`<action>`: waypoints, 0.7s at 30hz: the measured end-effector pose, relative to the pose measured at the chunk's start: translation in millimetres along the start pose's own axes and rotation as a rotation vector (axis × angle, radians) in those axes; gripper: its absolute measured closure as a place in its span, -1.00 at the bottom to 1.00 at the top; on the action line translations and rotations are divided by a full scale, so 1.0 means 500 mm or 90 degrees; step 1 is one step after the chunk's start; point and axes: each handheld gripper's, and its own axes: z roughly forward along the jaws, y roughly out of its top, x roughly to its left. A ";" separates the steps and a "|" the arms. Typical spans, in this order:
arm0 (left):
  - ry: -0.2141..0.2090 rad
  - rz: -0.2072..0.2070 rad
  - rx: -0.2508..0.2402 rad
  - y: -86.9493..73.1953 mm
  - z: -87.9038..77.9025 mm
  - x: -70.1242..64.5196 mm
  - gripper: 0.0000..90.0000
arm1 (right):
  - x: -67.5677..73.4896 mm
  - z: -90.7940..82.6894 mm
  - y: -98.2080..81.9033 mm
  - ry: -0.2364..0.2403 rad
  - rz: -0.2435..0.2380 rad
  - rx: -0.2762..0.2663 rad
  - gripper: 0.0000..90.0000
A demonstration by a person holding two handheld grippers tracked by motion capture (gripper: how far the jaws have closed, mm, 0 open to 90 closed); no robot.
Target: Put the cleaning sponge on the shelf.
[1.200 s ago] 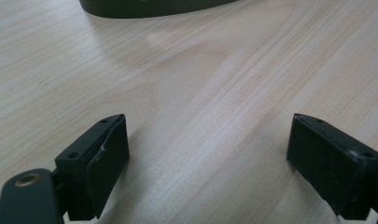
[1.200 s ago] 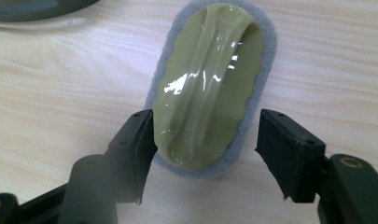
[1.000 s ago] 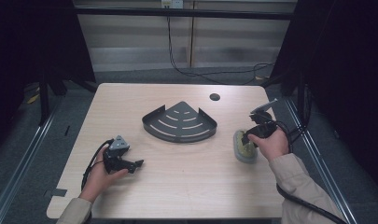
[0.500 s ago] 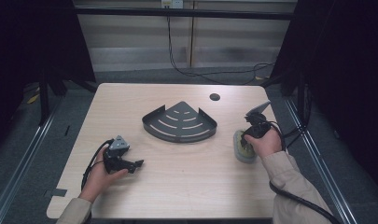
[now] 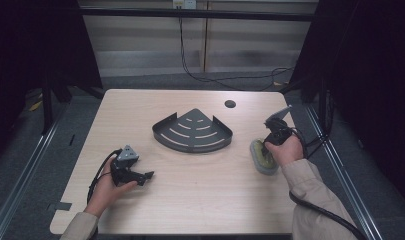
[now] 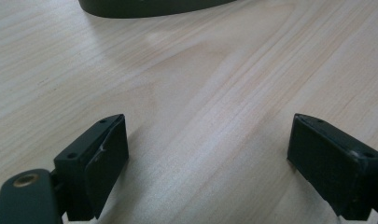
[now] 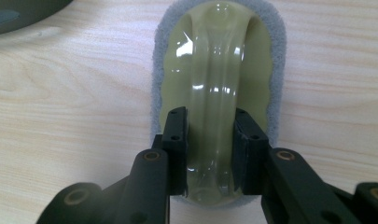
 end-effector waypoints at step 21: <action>0.000 0.000 0.000 0.000 0.000 0.000 -0.74 | 0.042 -0.068 0.025 0.007 -0.046 -0.024 0.58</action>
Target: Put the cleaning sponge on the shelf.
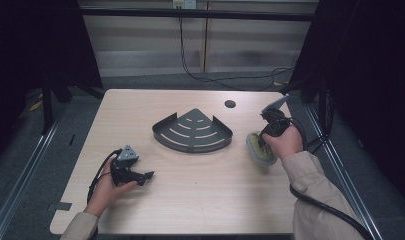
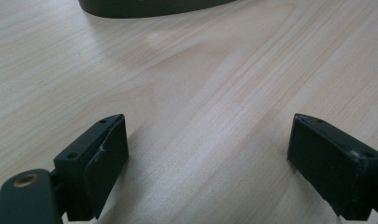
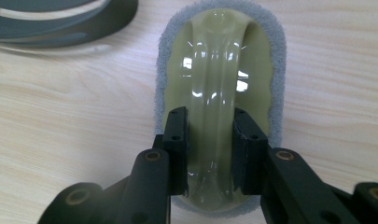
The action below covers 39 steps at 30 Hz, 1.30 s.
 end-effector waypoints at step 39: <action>0.000 0.003 0.004 0.001 0.000 0.000 -0.75 | 0.067 -0.080 0.096 0.004 -0.081 -0.027 0.58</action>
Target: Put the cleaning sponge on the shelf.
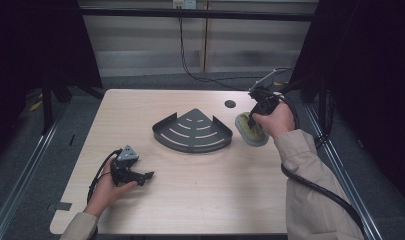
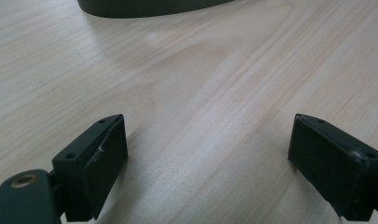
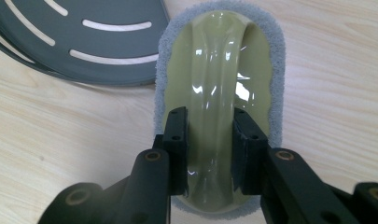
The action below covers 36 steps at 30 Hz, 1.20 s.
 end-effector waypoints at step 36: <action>-0.001 0.001 -0.001 0.000 0.000 0.000 -0.75 | 0.073 0.046 0.084 0.008 -0.072 -0.032 0.58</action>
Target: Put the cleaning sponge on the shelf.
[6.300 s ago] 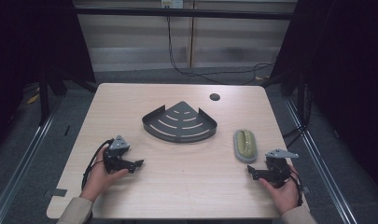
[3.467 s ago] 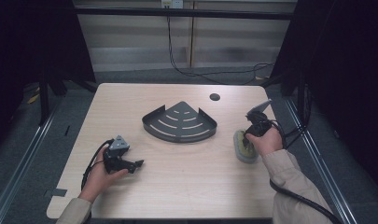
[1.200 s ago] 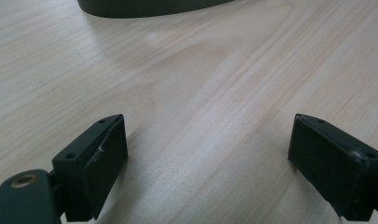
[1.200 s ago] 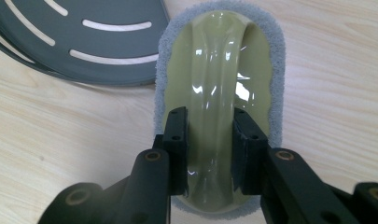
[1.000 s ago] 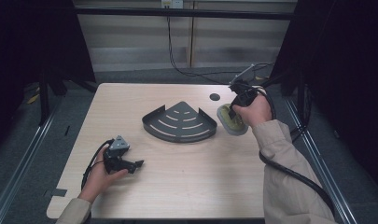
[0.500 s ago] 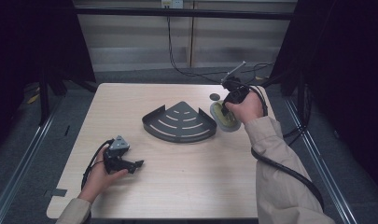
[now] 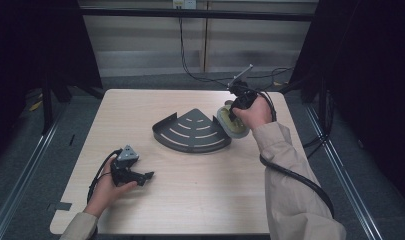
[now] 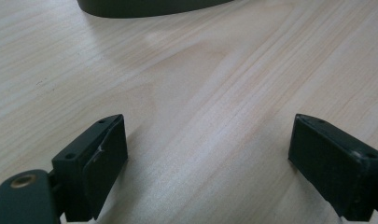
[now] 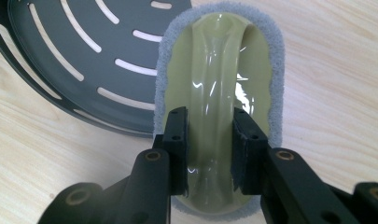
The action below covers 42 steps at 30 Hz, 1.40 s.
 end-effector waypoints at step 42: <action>-0.005 0.001 0.001 0.000 0.000 0.000 -0.76 | 0.069 0.089 0.071 0.025 -0.071 0.002 0.58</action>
